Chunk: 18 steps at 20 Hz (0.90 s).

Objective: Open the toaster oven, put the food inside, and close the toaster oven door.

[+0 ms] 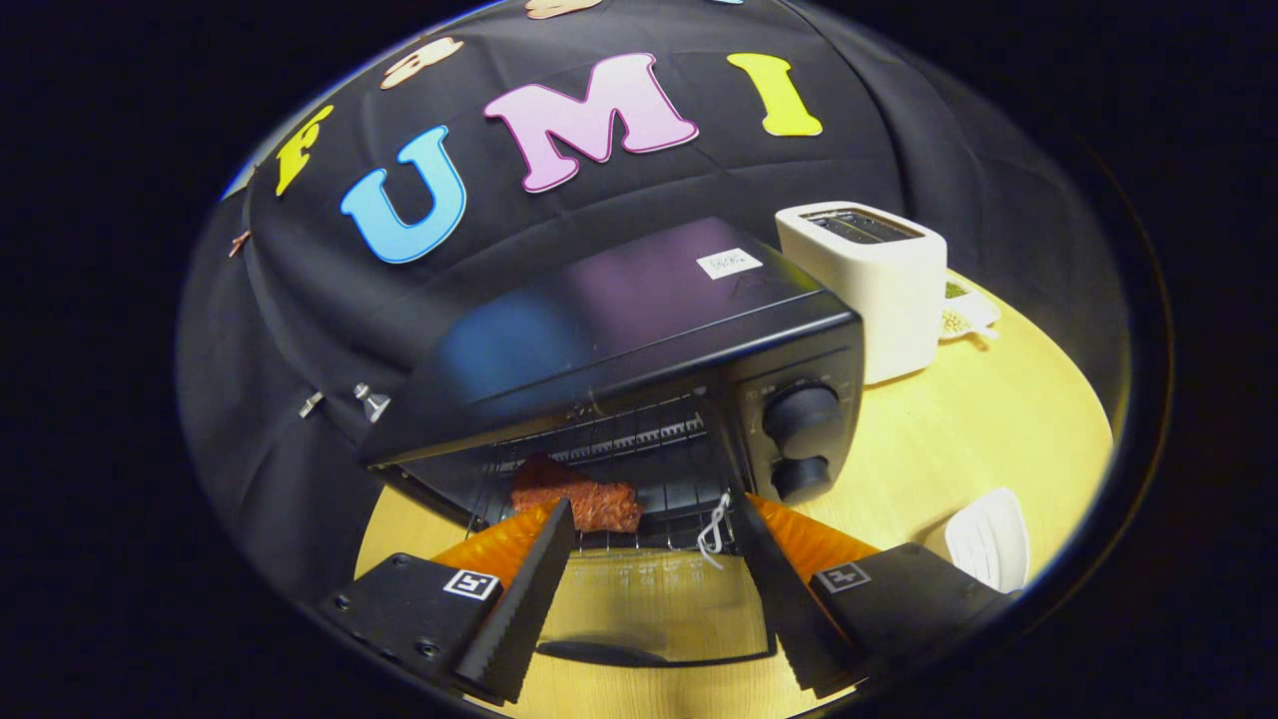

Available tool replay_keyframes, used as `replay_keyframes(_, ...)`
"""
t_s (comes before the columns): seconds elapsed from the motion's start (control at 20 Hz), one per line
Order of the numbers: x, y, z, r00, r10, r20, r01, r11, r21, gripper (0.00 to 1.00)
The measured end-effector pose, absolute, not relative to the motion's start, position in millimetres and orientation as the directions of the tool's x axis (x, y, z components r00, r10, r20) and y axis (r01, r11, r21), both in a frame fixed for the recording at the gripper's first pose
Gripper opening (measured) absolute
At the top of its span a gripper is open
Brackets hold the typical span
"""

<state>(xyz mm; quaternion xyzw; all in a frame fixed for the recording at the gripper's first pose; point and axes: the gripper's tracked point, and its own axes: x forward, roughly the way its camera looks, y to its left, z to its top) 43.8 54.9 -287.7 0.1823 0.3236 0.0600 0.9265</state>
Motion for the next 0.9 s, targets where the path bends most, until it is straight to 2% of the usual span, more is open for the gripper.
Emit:
replay_keyframes(0.3, -42, 86, -296, 0.669, 0.242, -0.702, -0.098, 0.966, 0.240, 0.99)
replay_keyframes(0.45, -73, 118, -312, 0.574, 0.262, -0.776, -0.151, 0.965, 0.215, 0.99)
replay_keyframes(0.7, -95, 125, -379, 0.460, 0.177, -0.870, -0.096, 0.984, 0.150, 0.99)
replay_keyframes(0.9, -93, 127, -402, 0.437, 0.108, -0.893, -0.052, 0.994, 0.094, 0.99)
